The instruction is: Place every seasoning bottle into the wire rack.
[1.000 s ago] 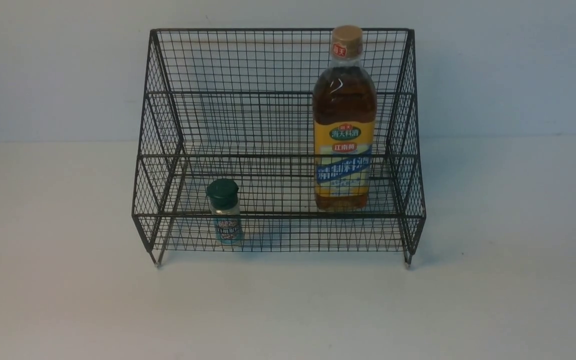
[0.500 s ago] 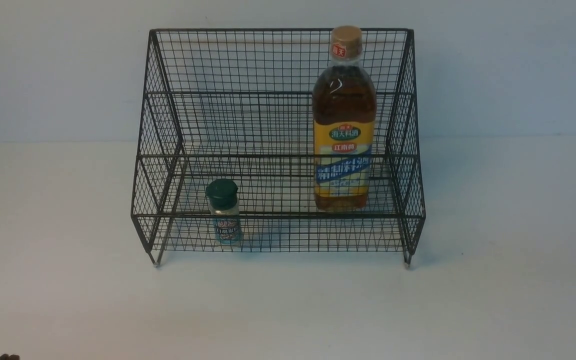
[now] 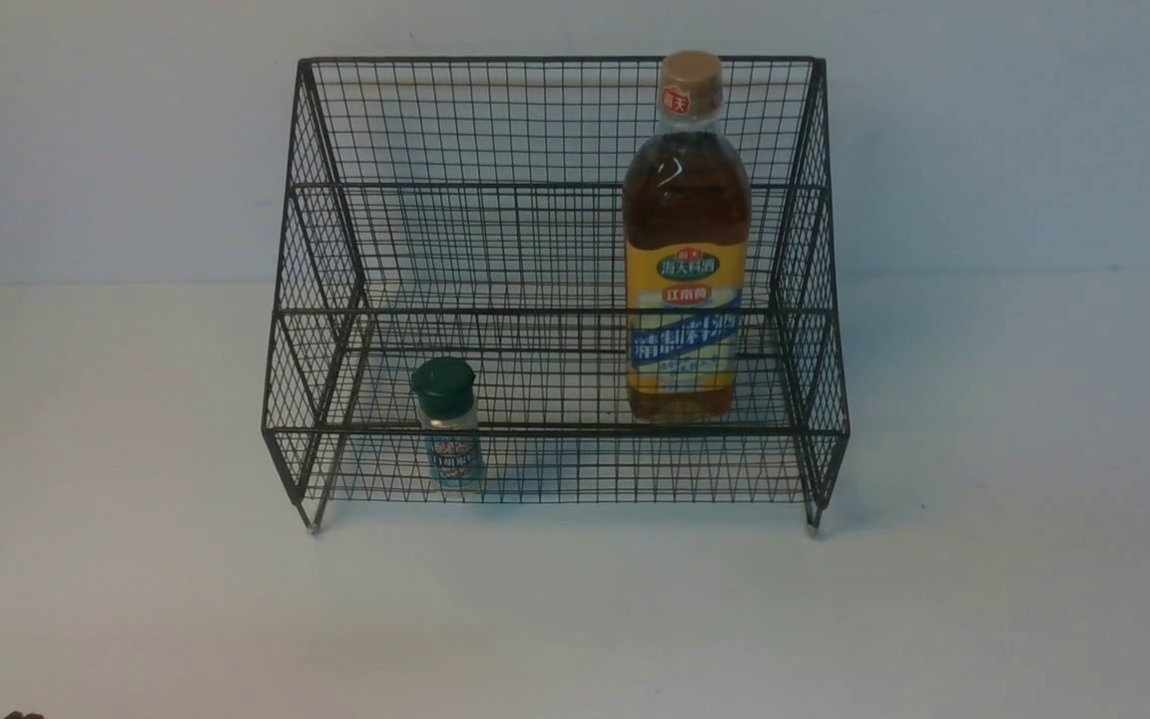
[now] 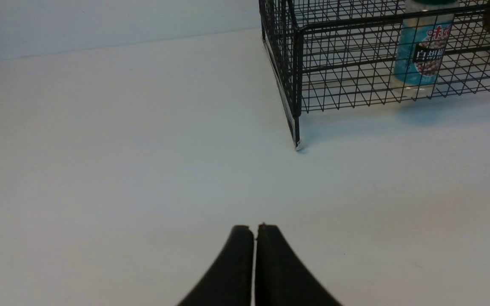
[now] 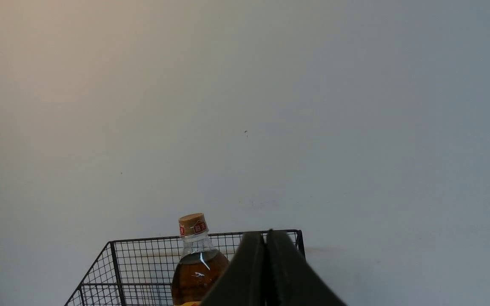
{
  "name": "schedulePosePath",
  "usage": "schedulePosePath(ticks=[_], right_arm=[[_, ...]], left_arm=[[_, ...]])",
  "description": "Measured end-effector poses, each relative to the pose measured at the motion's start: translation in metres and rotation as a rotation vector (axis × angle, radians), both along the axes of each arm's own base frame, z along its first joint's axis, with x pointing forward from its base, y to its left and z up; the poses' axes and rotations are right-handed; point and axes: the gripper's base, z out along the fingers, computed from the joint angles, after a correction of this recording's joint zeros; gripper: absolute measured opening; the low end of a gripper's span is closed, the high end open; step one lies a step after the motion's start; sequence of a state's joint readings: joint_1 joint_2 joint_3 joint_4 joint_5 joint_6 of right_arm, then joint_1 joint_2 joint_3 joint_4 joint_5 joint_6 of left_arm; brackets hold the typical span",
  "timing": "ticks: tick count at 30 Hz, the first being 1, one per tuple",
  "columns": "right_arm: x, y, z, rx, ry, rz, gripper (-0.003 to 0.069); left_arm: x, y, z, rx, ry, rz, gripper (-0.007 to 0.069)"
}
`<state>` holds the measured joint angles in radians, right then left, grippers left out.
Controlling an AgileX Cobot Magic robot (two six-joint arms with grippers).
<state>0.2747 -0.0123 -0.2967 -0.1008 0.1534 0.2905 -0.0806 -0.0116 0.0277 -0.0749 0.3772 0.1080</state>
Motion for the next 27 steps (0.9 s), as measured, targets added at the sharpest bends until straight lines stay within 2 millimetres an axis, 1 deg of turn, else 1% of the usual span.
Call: schedulePosePath(ticks=[15, 19, 22, 24, 26, 27], right_arm=[[0.000, 0.000, 0.000, 0.000, 0.000, 0.000, -0.0015], [0.001, 0.000, -0.002, -0.059, 0.002, -0.025, -0.0015], [0.005, 0.000, -0.012, -0.105, 0.047, -0.049, -0.0015], [0.010, 0.000, -0.025, -0.128, 0.100, -0.080, -0.0015], [0.017, 0.000, -0.044, -0.138, 0.168, -0.110, -0.0015], [0.017, 0.000, -0.046, -0.138, 0.176, -0.113, -0.0015]], left_arm=[[0.000, 0.000, 0.000, 0.000, 0.000, 0.000, -0.0005], [0.000, 0.000, 0.000, 0.001, 0.000, 0.000, -0.0005], [0.000, 0.000, 0.000, 0.001, 0.000, 0.000, -0.0005], [0.000, 0.000, 0.000, 0.001, 0.000, 0.000, -0.0005], [0.000, 0.000, 0.000, 0.001, 0.000, 0.000, -0.0005], [0.000, 0.000, 0.000, 0.001, 0.000, 0.000, -0.0005]])
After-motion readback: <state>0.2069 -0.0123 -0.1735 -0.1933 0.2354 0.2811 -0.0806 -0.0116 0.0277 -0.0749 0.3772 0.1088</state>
